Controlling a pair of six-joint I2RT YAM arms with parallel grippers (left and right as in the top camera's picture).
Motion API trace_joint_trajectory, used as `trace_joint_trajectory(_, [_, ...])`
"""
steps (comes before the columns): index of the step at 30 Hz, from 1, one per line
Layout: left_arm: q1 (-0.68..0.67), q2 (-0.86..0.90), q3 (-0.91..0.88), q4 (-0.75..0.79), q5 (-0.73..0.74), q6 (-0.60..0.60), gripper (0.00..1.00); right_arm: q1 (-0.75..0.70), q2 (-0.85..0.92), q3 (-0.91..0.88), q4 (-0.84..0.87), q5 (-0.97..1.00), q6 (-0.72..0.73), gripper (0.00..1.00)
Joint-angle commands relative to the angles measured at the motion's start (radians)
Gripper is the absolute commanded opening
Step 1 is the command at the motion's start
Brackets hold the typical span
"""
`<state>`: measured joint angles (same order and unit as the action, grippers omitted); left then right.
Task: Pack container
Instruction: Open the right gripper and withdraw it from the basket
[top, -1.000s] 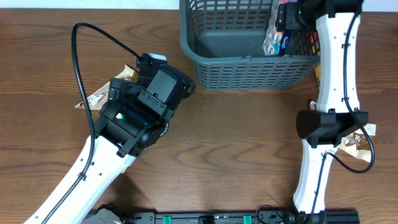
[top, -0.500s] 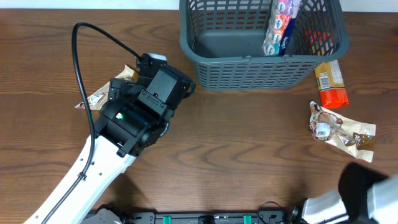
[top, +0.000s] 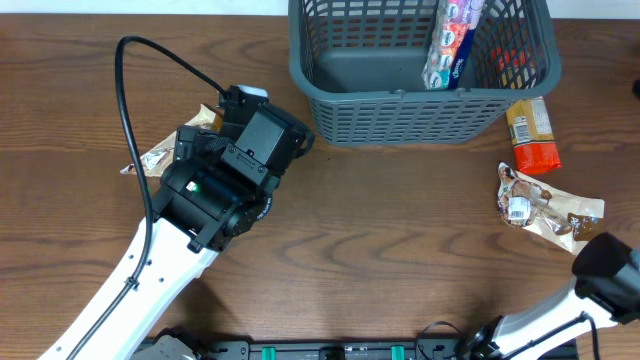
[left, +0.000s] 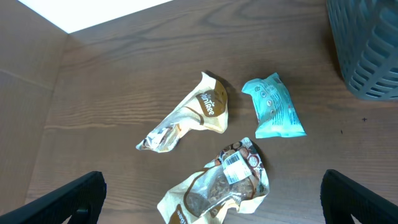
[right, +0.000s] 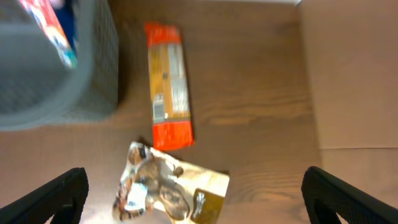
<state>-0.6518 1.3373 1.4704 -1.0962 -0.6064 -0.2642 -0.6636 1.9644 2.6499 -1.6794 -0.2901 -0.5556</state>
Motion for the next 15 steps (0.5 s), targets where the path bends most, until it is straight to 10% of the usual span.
trace_joint_trajectory(1, [0.001,0.002,0.013,-0.003,-0.016,0.002,0.99,-0.023,0.025,-0.042,0.011,-0.045,-0.078,0.98])
trace_joint_trajectory(15, [0.001,0.002,0.013,-0.002,-0.016,0.002,0.99,0.063,0.319,-0.195,0.175,0.044,0.016,0.99])
